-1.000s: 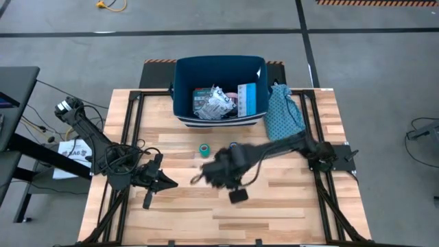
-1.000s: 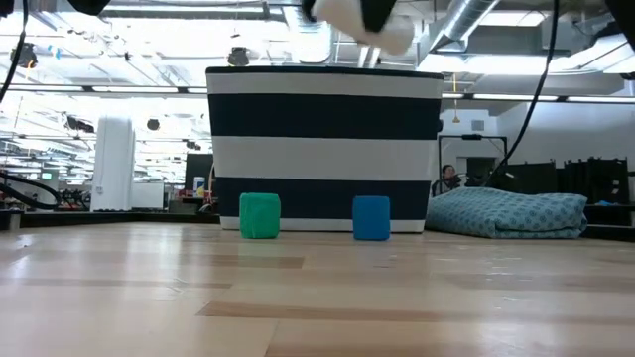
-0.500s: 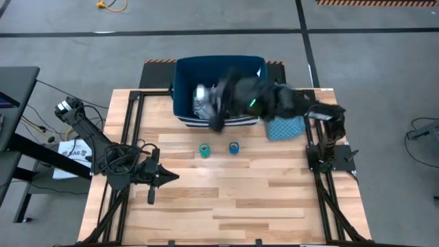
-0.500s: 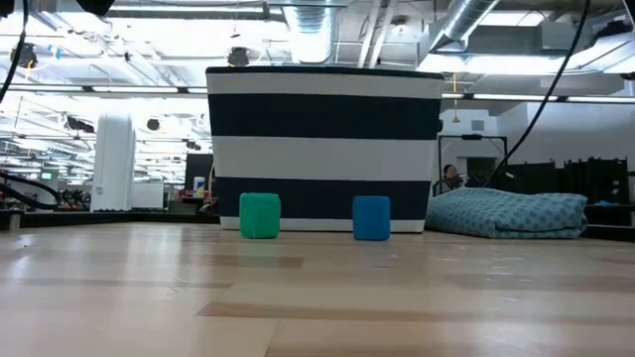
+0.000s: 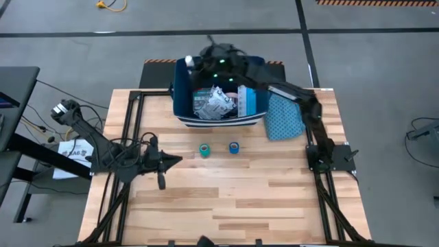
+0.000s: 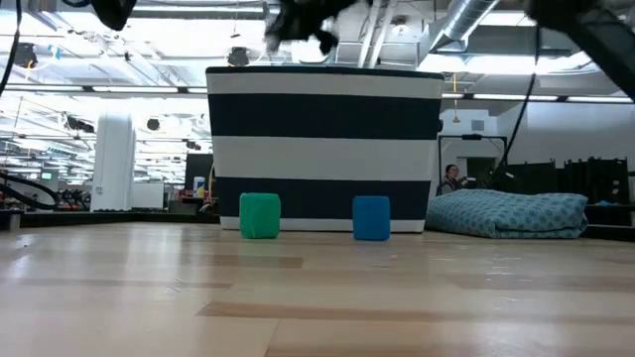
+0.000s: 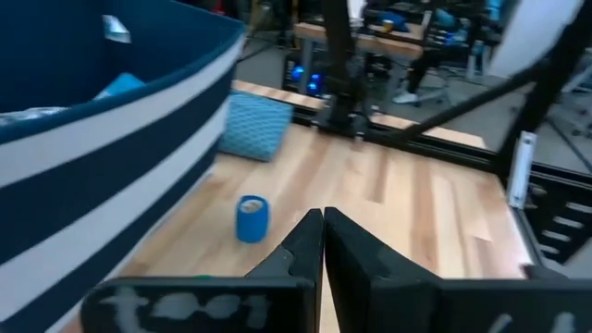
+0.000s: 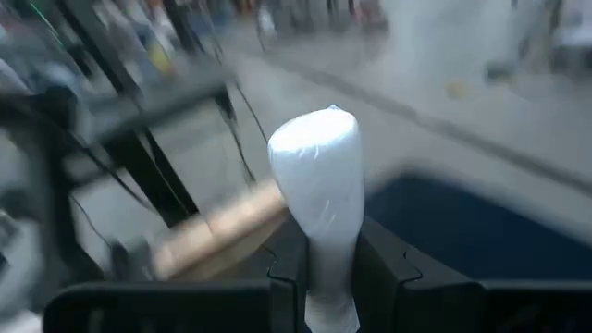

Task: Pick & place medical supplies in basket/bin
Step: Put the gauze bandage into the bin

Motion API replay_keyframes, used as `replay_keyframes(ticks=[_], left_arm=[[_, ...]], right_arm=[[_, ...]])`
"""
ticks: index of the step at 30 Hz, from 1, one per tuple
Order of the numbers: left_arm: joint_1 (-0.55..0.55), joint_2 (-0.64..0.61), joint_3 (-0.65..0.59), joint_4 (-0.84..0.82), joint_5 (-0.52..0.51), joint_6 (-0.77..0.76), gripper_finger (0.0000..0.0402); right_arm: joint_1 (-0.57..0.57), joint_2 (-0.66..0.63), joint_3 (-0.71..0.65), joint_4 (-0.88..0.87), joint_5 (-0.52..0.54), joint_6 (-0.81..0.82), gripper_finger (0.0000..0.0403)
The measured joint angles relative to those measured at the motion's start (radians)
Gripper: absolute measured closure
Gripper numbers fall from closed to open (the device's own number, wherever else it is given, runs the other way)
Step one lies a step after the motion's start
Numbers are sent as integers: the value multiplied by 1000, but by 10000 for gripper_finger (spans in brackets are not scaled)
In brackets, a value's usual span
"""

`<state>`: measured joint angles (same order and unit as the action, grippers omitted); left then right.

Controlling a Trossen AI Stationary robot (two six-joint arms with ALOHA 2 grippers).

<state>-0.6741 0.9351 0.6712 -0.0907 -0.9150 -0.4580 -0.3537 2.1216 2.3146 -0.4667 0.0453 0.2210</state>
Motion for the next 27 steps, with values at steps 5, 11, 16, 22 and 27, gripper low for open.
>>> replay_keyframes(ticks=[5, 11, 16, 22, 27], left_arm=[[44, -35, 0, -79, -3, -42, 401], [86, -69, 0, -138, -15, -58, 401], [110, -82, 0, -156, -11, -45, 401], [127, -81, 0, -168, -8, -39, 401], [128, -81, 0, -168, -6, -25, 401]], right_arm=[[-15, 97, 0, -98, -15, -21, 351], [-7, 144, 0, -157, -29, -45, 350], [-1, 144, 1, -140, -17, -71, 335], [-9, 137, 2, -160, -21, -70, 276], [-9, 137, 2, -200, -21, -64, 205]])
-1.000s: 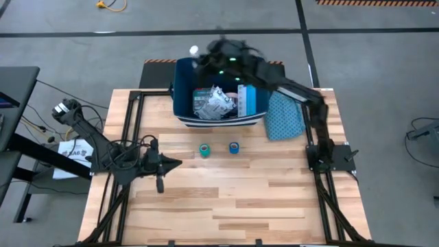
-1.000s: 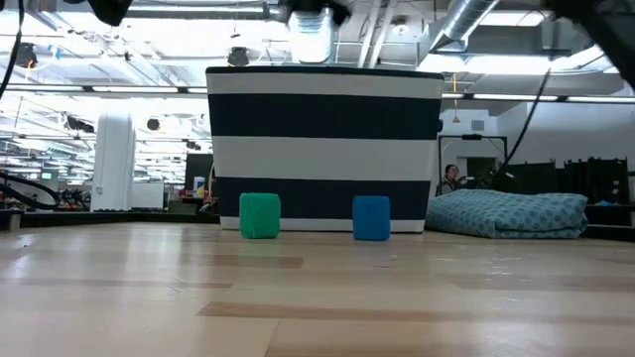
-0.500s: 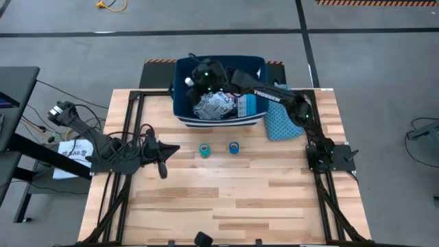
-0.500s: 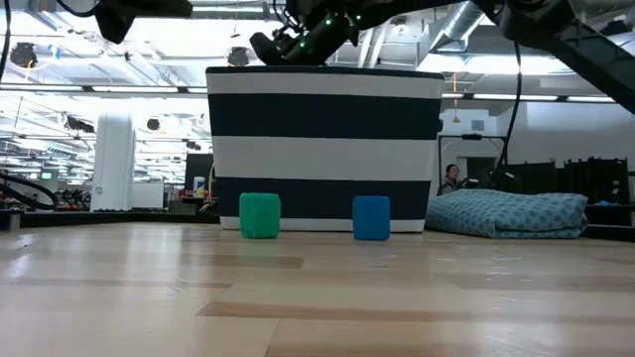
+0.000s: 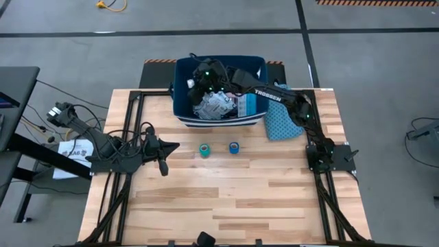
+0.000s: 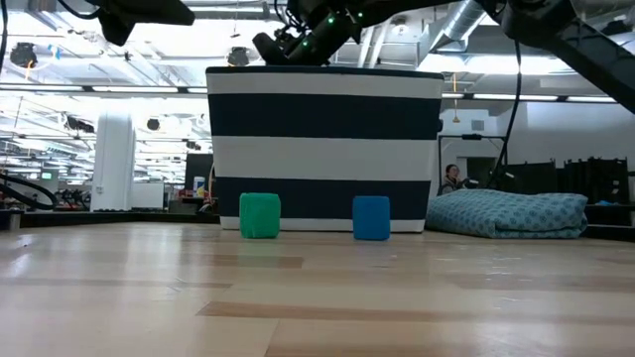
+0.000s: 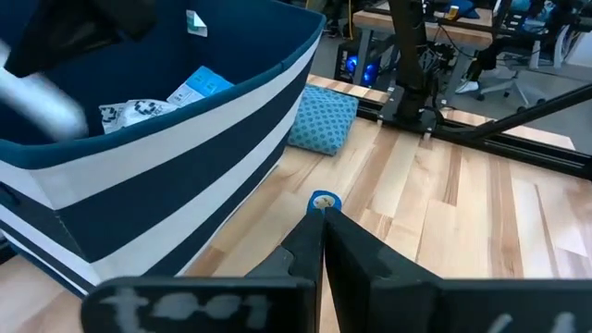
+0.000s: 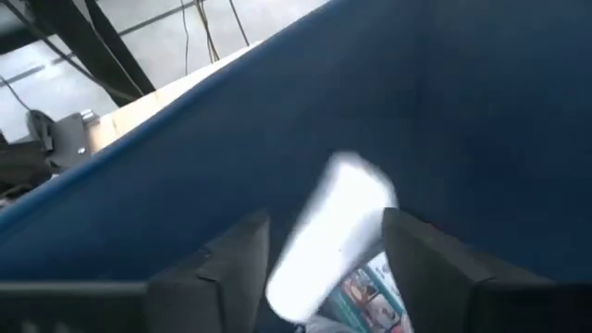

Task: Pick & place medical supplies in basket/bin
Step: Put the gauze bandage into the bin, then put the blue rolled bandage into the bin

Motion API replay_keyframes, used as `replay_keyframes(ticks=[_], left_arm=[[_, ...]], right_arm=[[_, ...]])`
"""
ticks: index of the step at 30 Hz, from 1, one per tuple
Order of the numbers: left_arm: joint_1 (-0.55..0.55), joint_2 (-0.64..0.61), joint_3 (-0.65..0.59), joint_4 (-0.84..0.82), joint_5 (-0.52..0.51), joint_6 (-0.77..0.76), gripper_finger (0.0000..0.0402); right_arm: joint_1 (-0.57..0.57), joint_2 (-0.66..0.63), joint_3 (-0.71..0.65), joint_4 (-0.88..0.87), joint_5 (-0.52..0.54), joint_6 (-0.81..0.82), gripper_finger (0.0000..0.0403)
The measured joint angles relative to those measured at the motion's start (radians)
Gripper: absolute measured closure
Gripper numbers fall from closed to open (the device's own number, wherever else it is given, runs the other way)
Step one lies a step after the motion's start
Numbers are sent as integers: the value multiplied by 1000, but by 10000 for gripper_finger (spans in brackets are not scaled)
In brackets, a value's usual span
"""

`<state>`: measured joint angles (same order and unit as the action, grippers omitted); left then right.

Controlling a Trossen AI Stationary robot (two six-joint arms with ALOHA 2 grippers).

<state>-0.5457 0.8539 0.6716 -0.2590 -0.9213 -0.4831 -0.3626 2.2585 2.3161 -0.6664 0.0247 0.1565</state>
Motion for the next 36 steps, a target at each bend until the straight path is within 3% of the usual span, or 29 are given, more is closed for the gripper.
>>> replay_keyframes(ticks=[7, 12, 18, 24, 28, 32, 36], left_arm=[[0, 0, 0, 0, 1, 1, 401], [0, 0, 0, 3, 32, 1, 401], [0, 0, 0, 9, 53, 10, 401], [0, 0, 0, 35, 89, 41, 401], [0, 0, 0, 42, 103, 50, 402], [0, 0, 0, 43, 105, 50, 401], [0, 0, 0, 50, 118, 50, 401]], right_arm=[[0, -9, 0, -59, 0, -5, 145], [2, -61, 27, -109, 6, -35, 147], [22, -229, 37, -205, 63, -122, 162], [57, -383, 36, -457, 207, -172, 163], [61, -430, 34, -652, 221, -131, 163], [91, -499, -69, -695, 213, -145, 163], [120, -656, -348, -564, 209, -155, 163]])
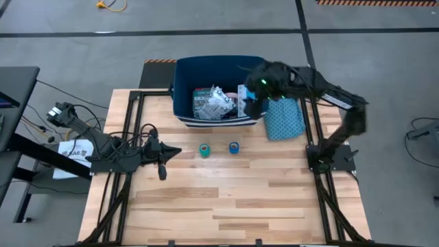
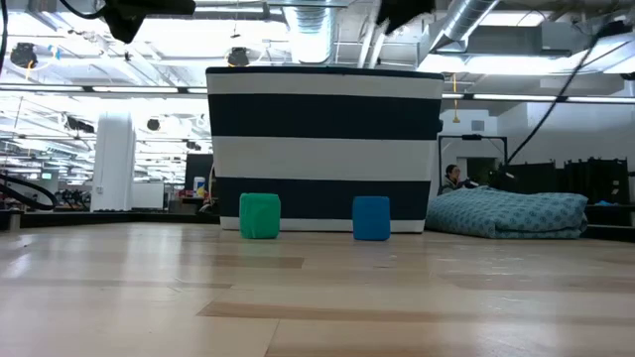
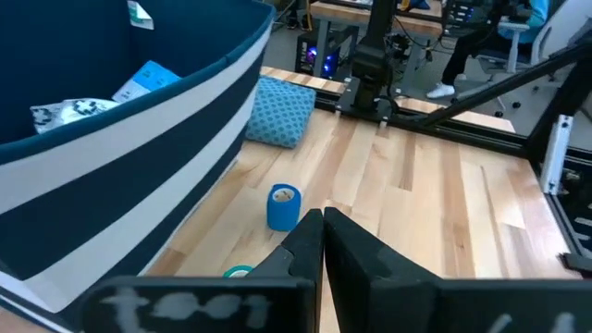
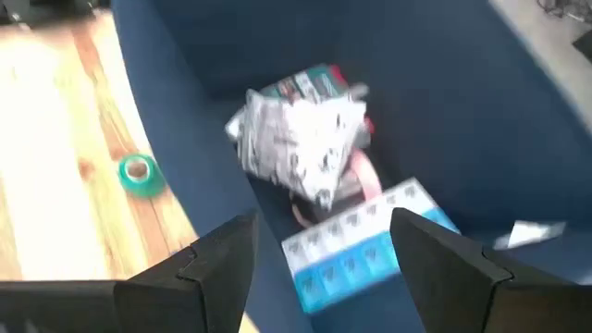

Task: Pick & place medical supplies in basket/bin
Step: Put the blue rolled bandage into the bin

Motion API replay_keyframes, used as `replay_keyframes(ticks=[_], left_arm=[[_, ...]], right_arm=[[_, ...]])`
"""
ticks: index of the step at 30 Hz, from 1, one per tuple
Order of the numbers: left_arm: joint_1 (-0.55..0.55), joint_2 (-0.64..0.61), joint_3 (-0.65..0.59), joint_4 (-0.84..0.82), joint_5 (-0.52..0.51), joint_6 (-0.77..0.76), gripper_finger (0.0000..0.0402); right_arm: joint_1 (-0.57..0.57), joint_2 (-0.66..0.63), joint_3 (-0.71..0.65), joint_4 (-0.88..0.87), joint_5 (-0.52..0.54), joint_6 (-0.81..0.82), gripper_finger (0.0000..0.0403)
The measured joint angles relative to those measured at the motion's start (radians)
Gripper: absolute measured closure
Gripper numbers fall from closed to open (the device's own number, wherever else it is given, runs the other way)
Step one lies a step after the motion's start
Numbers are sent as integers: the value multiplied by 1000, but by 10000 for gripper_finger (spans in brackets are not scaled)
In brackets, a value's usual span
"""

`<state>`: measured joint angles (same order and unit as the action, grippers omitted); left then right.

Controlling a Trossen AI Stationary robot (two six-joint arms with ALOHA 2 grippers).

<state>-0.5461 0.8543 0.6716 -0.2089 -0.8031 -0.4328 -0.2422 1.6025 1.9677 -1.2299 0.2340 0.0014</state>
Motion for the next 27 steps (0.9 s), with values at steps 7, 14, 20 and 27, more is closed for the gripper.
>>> replay_keyframes(ticks=[7, 14, 20, 27], left_arm=[[3, 0, 0, -1, -14, -4, 401], [54, 0, 0, -2, -3, -19, 401], [87, 0, 0, -2, 41, -19, 401], [99, 0, 0, -2, 71, -19, 401]], right_arm=[[23, -432, -732, 522, -5, 189, 163], [209, -559, -1185, 1066, -2, 358, 163], [327, -427, -1241, 1110, 132, 456, 163], [384, -267, -1241, 1185, 163, 522, 163]])
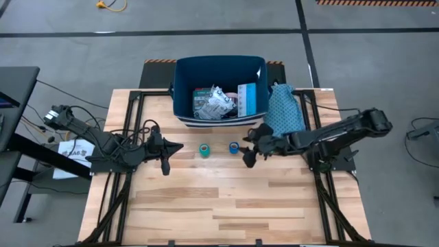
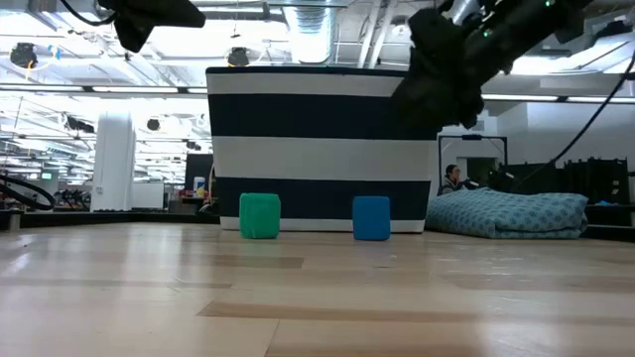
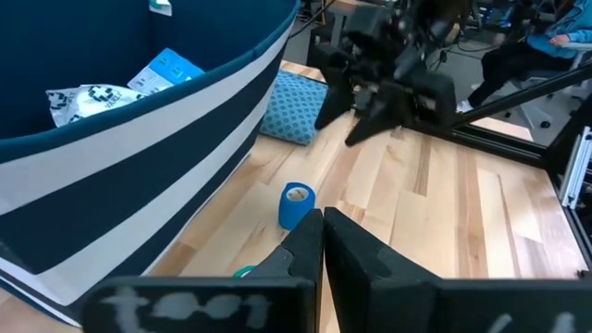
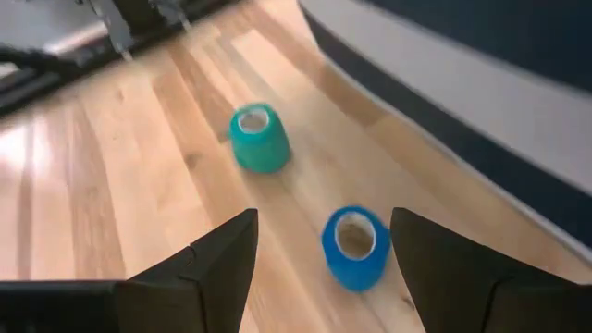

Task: Pick & place medical supplies in basket/bin
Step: Put the blue rolled bandage into the bin

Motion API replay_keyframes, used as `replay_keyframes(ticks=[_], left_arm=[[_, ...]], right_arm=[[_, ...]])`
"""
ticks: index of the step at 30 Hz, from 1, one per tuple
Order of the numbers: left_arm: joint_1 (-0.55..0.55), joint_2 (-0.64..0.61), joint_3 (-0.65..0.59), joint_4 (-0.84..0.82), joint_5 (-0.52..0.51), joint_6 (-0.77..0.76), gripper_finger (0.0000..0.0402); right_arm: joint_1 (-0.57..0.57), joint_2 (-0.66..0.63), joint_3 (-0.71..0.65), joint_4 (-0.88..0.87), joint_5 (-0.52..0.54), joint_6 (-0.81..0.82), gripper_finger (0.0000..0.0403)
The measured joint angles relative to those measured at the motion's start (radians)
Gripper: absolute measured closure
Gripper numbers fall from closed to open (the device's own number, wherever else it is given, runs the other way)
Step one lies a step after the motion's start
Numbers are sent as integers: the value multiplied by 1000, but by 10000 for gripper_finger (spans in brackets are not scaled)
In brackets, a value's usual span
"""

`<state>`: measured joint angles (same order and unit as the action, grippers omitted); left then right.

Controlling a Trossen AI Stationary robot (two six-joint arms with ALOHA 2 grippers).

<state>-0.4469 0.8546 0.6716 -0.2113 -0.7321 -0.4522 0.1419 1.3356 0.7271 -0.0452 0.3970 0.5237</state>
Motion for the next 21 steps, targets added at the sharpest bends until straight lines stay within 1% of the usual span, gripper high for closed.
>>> replay_keyframes(ticks=[6, 10, 13, 21], left_arm=[[0, 0, 0, 0, 3, 0, 401], [0, 0, 0, -5, 13, 0, 401], [0, 0, 0, -8, 13, 0, 401], [0, 0, 0, -12, 12, 0, 401]], right_arm=[[16, 81, 0, -8, -2, 0, 163], [25, 110, 0, -6, -2, 6, 163], [30, 111, 0, -1, 4, 42, 160], [43, 111, 1, -6, 75, 46, 127]])
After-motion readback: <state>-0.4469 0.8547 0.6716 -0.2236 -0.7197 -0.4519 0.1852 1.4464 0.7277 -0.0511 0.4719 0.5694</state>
